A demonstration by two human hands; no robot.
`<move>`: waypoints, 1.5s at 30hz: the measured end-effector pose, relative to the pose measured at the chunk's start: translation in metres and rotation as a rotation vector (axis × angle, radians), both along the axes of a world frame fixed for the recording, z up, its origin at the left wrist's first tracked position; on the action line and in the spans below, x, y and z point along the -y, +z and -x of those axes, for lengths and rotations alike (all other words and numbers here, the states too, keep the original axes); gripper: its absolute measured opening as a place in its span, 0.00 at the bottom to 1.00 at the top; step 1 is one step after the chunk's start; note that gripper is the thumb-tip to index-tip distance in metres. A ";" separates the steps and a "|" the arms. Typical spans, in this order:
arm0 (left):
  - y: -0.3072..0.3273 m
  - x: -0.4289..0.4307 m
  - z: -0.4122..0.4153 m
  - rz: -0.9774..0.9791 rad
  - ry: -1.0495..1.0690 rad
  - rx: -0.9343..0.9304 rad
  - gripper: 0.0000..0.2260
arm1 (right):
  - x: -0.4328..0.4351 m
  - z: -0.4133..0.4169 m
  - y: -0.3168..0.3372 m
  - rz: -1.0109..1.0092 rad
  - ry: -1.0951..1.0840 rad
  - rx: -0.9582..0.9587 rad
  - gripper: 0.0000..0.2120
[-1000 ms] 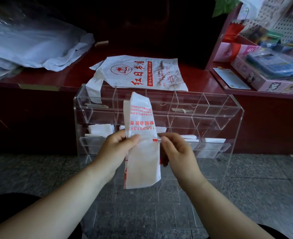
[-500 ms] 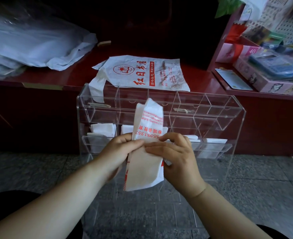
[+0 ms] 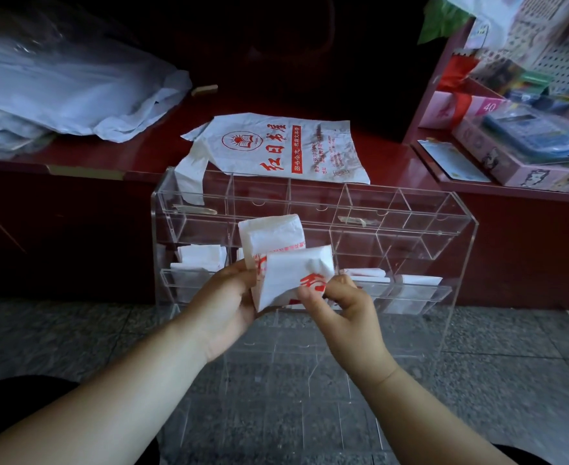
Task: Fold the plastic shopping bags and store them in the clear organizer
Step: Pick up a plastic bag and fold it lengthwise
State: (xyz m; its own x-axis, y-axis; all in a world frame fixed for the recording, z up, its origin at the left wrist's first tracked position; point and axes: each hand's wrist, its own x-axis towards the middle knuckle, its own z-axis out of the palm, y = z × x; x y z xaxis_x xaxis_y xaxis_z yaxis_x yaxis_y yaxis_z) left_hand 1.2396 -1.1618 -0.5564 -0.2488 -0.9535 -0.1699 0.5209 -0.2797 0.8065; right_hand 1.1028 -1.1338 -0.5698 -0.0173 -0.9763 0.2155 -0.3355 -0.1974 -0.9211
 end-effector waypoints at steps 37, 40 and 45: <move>-0.008 -0.007 -0.001 0.055 -0.041 0.403 0.07 | 0.002 0.003 0.017 -0.098 0.024 0.146 0.07; -0.008 -0.007 -0.001 0.071 -0.068 0.427 0.06 | 0.005 0.005 0.016 -0.171 0.060 0.254 0.04; -0.008 -0.009 -0.002 0.116 -0.091 0.445 0.08 | 0.003 0.010 0.019 -0.209 0.096 0.439 0.12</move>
